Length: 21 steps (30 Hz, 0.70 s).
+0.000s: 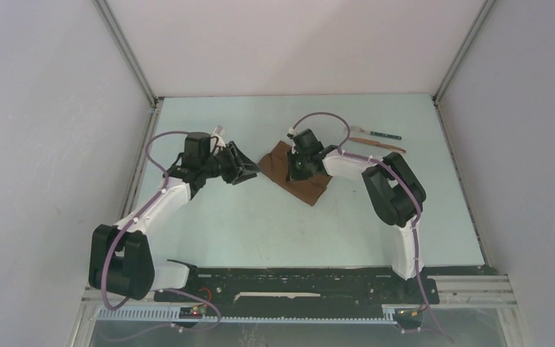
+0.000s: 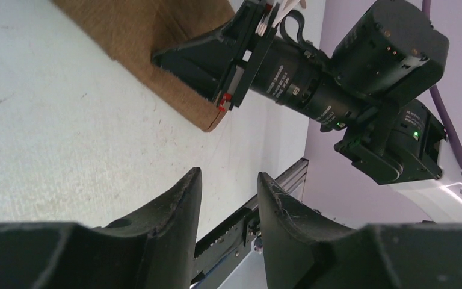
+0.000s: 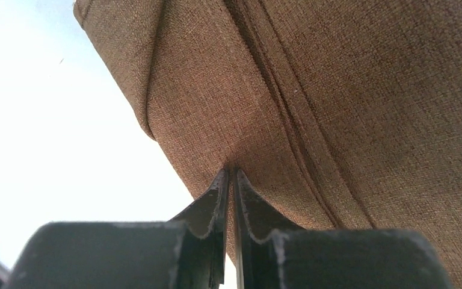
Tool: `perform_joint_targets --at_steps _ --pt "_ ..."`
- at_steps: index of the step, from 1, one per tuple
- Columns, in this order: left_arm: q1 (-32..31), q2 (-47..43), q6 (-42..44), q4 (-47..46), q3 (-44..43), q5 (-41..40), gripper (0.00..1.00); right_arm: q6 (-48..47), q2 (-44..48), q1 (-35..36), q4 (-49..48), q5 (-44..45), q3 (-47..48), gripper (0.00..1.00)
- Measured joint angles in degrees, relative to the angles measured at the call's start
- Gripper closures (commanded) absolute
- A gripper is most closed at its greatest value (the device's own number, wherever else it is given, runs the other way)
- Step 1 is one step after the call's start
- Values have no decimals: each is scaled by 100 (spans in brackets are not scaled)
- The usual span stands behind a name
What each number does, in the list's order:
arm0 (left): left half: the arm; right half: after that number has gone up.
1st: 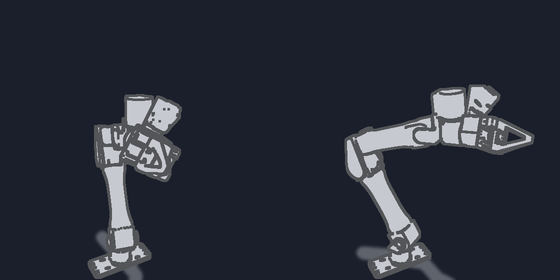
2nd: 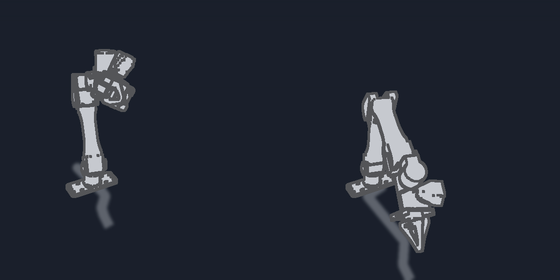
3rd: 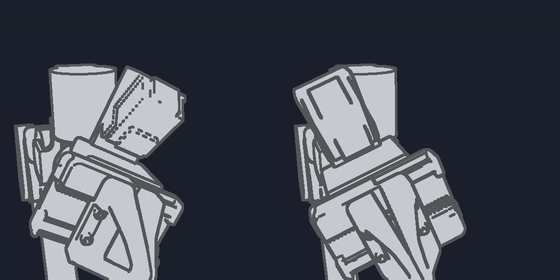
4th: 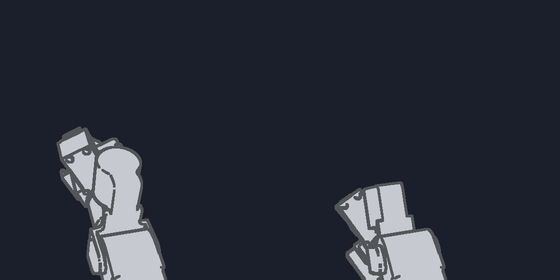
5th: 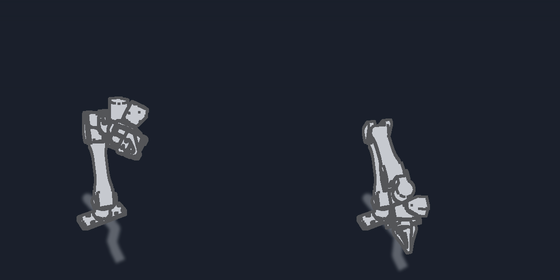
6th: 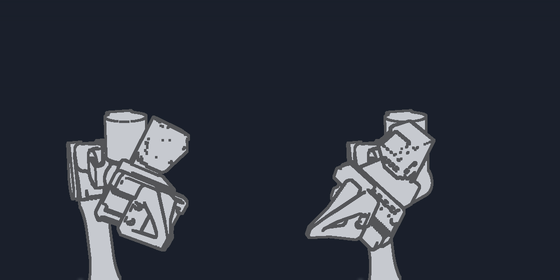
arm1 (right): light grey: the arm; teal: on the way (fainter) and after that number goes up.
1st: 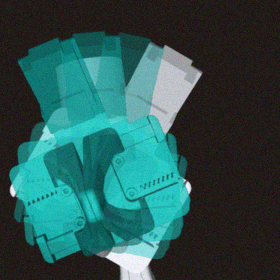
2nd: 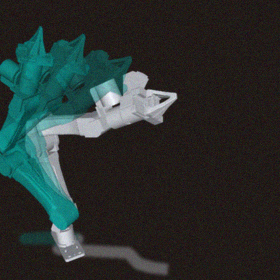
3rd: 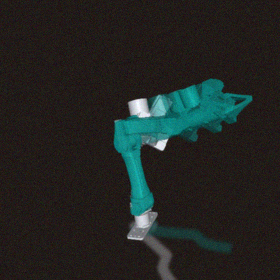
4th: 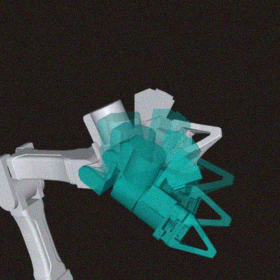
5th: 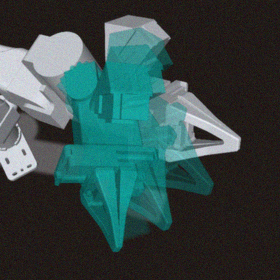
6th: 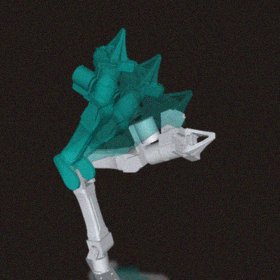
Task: Fold the napkin into a case and place the utensils inside
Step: Move the right arm to the center of the board with the 2/3-rectangle-folded napkin.
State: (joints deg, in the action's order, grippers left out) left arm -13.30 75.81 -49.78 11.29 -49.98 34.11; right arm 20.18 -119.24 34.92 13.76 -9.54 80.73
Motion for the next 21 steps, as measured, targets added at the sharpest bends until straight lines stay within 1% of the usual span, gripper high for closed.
perform_joint_targets --at_steps 3,7,12,13,16,18,21 --pt "0 -302 33 -9 258 -39 57 404 208 236 -149 -208 -367 87" --pt "0 -616 31 -13 649 -63 57 955 313 640 -162 -326 -531 86" --pt "0 -802 31 -4 968 -85 57 1873 627 1287 -302 -365 -984 79" --pt "0 -811 31 -4 994 -96 57 2006 723 1403 -299 -387 -1045 76" --pt "0 -798 28 -55 1056 -149 57 2131 1060 1602 -302 -496 -1071 53" --pt "0 -739 17 -142 1086 -197 57 2022 1370 1556 -273 -533 -1071 49" --pt "-2 -474 -66 -396 1086 -201 57 1565 1832 1191 -131 -763 -1008 45"
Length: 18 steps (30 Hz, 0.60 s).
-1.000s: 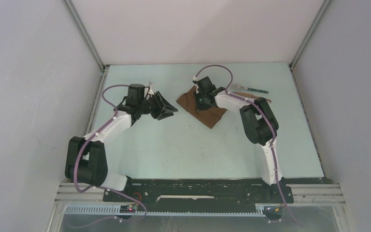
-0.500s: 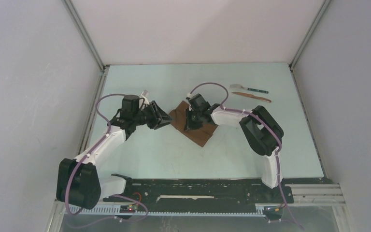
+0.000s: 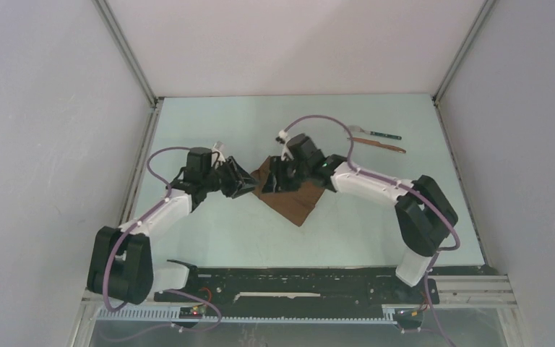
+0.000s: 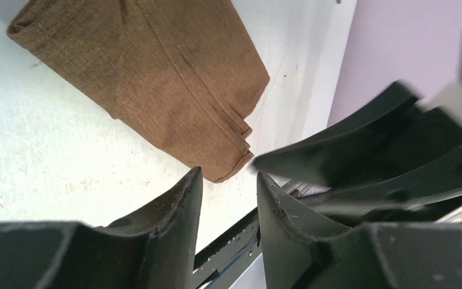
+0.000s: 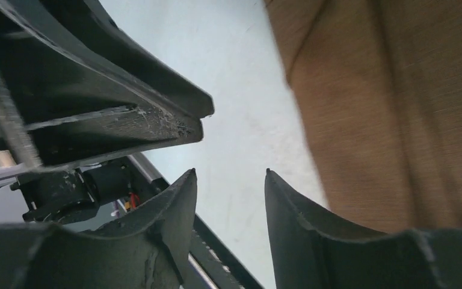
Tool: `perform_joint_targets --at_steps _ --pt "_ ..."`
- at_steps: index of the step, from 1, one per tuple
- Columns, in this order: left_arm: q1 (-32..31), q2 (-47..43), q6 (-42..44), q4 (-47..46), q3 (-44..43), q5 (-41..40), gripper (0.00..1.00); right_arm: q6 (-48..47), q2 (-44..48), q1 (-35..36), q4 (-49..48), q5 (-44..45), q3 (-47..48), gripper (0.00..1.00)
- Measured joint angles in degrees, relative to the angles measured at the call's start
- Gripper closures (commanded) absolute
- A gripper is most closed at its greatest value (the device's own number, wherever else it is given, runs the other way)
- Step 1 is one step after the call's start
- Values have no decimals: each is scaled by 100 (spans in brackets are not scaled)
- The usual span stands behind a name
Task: Fold the napkin into a case and place the utensils inside
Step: Move the right arm to the center of the board with the 2/3-rectangle-folded napkin, then smooth out the 2/3-rectangle-folded napkin at the center of the board.
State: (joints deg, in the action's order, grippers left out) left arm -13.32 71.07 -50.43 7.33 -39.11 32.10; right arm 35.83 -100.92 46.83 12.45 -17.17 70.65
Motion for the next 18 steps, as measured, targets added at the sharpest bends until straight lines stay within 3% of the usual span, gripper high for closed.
perform_joint_targets --at_steps 5,11,18 --pt "-131 684 -173 -354 -24 -17 55 -1075 94 -1008 584 -398 160 31" --pt "-734 1276 -533 -977 -26 -103 55 -1808 94 -1543 1355 -400 24 37" --pt "-999 1777 -977 -1635 -26 -116 58 -1895 155 -1517 1556 -566 -645 44"
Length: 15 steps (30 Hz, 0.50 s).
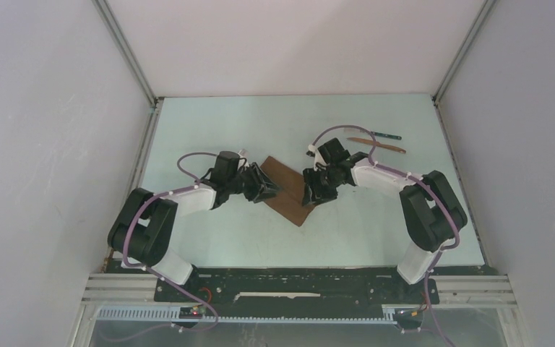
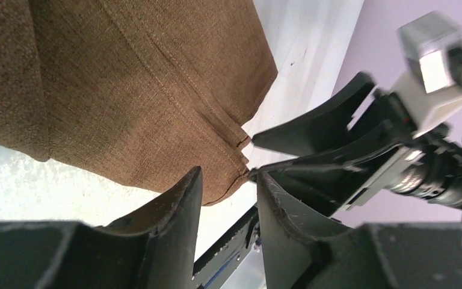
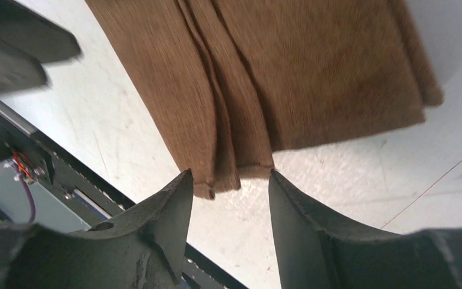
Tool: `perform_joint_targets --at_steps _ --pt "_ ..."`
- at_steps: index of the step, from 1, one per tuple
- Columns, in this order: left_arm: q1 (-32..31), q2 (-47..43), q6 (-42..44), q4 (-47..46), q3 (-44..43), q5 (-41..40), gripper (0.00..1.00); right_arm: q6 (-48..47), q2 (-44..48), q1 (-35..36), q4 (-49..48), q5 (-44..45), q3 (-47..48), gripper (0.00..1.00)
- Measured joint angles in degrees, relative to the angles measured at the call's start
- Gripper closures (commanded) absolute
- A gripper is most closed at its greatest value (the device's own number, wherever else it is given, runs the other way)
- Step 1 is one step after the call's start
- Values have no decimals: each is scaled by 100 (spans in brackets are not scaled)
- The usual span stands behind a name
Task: Fold the napkin into a case and place the utensils inside
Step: Smooth out the 2/3-rectangle-folded napkin at the center of the board.
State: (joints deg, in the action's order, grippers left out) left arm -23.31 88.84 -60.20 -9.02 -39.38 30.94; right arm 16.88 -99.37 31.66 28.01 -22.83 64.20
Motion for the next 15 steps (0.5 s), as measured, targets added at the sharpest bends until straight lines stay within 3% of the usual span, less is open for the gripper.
perform_joint_targets --at_steps 6,10,13,15 --pt "0 -2 -24 -70 -7 -37 59 39 101 44 -66 -118 -452 56" --pt "2 -2 4 13 -74 -83 59 83 105 72 -155 -166 -472 41" --pt "2 -2 26 52 -131 -94 59 92 197 118 -157 -83 -481 41" --pt "2 -2 28 72 -173 -101 59 90 330 142 -142 -46 -490 47"
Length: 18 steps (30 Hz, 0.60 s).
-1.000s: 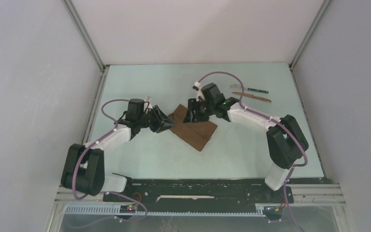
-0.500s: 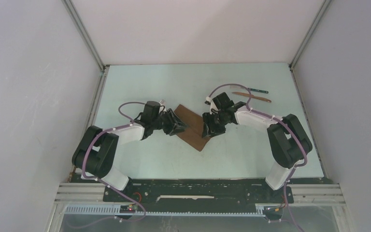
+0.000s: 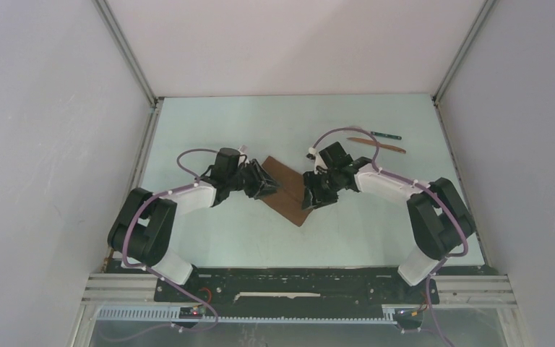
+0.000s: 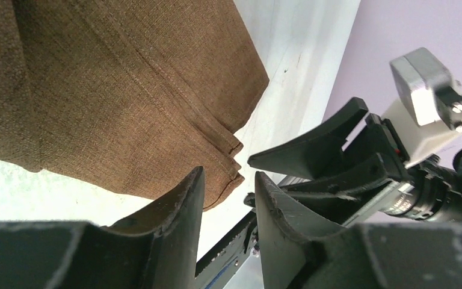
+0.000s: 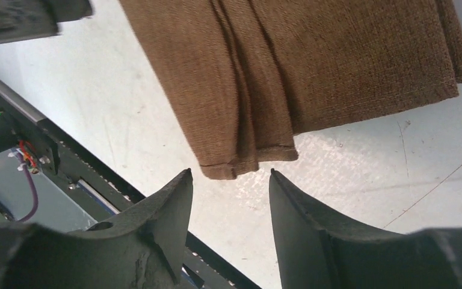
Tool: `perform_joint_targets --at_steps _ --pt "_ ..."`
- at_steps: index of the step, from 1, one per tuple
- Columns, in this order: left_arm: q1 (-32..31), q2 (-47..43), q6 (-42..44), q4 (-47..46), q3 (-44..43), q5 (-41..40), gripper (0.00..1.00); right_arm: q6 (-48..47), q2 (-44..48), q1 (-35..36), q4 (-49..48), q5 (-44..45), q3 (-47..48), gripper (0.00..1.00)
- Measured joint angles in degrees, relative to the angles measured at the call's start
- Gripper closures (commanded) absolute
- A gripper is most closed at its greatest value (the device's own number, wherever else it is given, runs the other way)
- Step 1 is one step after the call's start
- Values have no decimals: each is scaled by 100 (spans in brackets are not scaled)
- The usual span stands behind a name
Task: Fold the napkin into a case and place the utensils inside
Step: Smooth out the 2/3-rectangle-folded napkin at the center of the board.
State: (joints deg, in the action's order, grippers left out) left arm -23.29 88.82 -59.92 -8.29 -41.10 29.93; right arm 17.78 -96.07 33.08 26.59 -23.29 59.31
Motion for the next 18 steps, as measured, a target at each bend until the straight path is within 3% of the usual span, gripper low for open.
perform_joint_targets --at_steps 3,12,18 --pt "0 0 2 31 -57 -4 60 -15 164 -4 -50 -24 0 52" --pt "52 0 44 111 -90 -2 57 -9 -140 -55 -258 -219 0 53" --pt "166 0 48 162 -90 -2 57 -15 -293 -55 -361 -323 0 81"
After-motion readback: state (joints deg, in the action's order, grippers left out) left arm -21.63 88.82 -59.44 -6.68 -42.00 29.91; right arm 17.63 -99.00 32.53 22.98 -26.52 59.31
